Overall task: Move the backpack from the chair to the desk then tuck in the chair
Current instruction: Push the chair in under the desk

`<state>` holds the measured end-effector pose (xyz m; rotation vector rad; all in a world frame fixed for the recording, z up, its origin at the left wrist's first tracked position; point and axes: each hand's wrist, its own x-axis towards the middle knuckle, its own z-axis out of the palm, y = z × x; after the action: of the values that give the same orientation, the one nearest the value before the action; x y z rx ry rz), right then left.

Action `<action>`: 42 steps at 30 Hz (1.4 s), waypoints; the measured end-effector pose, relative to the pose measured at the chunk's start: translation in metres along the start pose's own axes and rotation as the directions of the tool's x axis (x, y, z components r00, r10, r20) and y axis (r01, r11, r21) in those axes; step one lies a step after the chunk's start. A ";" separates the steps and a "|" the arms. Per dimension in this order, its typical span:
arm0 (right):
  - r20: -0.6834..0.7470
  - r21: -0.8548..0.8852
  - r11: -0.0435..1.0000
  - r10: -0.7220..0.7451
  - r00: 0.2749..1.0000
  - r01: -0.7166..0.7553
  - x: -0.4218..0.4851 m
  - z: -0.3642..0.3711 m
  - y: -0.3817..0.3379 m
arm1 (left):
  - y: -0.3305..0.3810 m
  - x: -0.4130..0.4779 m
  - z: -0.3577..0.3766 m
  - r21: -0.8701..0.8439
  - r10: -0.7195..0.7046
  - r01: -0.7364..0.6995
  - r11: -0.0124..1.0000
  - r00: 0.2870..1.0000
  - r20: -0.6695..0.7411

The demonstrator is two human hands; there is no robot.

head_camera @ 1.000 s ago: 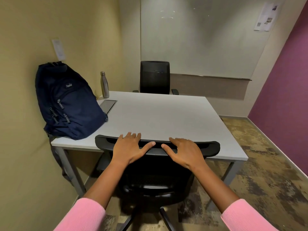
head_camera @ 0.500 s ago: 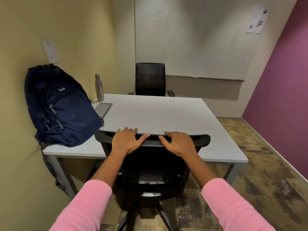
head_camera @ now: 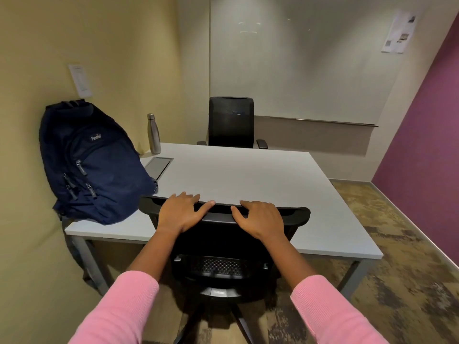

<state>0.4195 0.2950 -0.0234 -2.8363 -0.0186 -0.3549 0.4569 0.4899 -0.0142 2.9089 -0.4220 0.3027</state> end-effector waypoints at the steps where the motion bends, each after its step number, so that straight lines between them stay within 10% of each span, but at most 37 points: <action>1: -0.006 0.000 1.000 0.000 1.000 0.000 0.000 0.001 0.001 | 0.001 0.000 0.000 -0.001 0.003 -0.003 1.000 1.000 -0.004; 42: -0.254 -0.147 0.982 0.081 0.964 -0.121 -0.068 0.048 -0.044 | -0.004 -0.079 0.043 -0.103 0.138 -0.165 0.981 0.963 -0.230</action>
<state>0.3632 0.3517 -0.0724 -2.9132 0.2153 -0.7133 0.3912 0.5051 -0.0746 2.6896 -0.6047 0.5968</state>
